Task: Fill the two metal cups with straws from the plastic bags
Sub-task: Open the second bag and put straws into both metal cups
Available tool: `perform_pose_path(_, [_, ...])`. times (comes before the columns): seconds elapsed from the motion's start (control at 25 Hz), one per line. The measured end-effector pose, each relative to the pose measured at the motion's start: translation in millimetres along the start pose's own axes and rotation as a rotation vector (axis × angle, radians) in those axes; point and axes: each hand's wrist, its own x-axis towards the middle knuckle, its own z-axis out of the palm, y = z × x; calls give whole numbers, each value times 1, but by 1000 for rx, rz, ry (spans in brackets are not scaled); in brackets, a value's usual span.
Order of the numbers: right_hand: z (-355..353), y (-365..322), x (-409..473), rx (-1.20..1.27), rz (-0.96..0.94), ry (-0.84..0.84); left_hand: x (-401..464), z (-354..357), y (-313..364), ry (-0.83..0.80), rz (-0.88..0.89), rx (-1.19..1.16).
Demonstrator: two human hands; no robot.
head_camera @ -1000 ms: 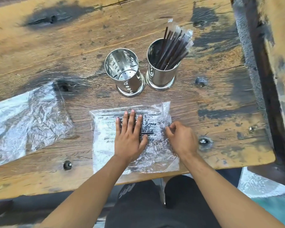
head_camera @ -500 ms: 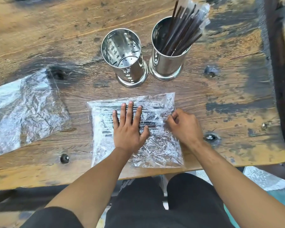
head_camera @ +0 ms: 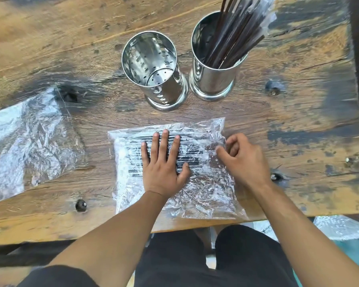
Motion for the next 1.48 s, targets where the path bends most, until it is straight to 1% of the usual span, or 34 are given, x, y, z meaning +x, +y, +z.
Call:
perform_pose_path(0.12, [5,-14,10,-86,-53,63,0,-1,-1,1,6,-8])
perform_pose_path(0.28, [1,-12,17,-82,-83,67,-1,-2,-2,0,7,-3])
perform_pose_path(0.4, [-12,5,18,-30,-5,135,0,-3,-1,-15,0,3])
perform_pose_path(0.56, [-30,25,17,77,212,223,-1,0,-3,0,5,2])
perform_pose_path(0.6, [-33,27,14,108,226,256,0,1,-3,3,6,0])
perform_pose_path(0.68, [-34,23,1,181,139,295,-1,0,-3,2,2,-6])
perform_pose_path(0.72, [-33,19,-8,209,67,270,-1,0,-3,0,1,-8])
perform_pose_path(0.8, [-24,9,-22,196,0,129,-1,-1,-2,-9,-2,-10])
perform_pose_path(0.88, [-13,-1,-29,169,68,5,-1,-1,-3,-13,0,-11])
perform_pose_path(0.92, [-9,-5,-30,232,138,-41,-1,-2,-4,-12,2,-12])
perform_pose_path(1.04, [-5,-14,-27,688,372,-143,-1,-4,-5,2,6,-17])
perform_pose_path(1.08, [-6,-15,-24,824,424,-210,-1,-4,-5,6,8,-24])
perform_pose_path(1.12, [-8,-14,-20,900,440,-302,-1,-4,-5,11,10,-34])
perform_pose_path(1.2, [-12,-11,-13,894,364,-507,-2,-4,-5,31,17,-62])
perform_pose_path(1.24, [-10,-9,-9,844,304,-561,-1,-4,-5,43,20,-75])
perform_pose_path(1.28, [-8,-9,-6,772,247,-558,-1,-4,-6,54,21,-87])
perform_pose_path(1.36, [0,-10,-3,578,95,-402,-2,-3,-7,79,14,-114])
perform_pose_path(1.4, [5,-9,-3,443,-45,-297,-2,-3,-8,92,8,-132])
perform_pose_path(1.48, [13,-5,-1,156,-436,-100,-2,-4,-6,116,7,-175])
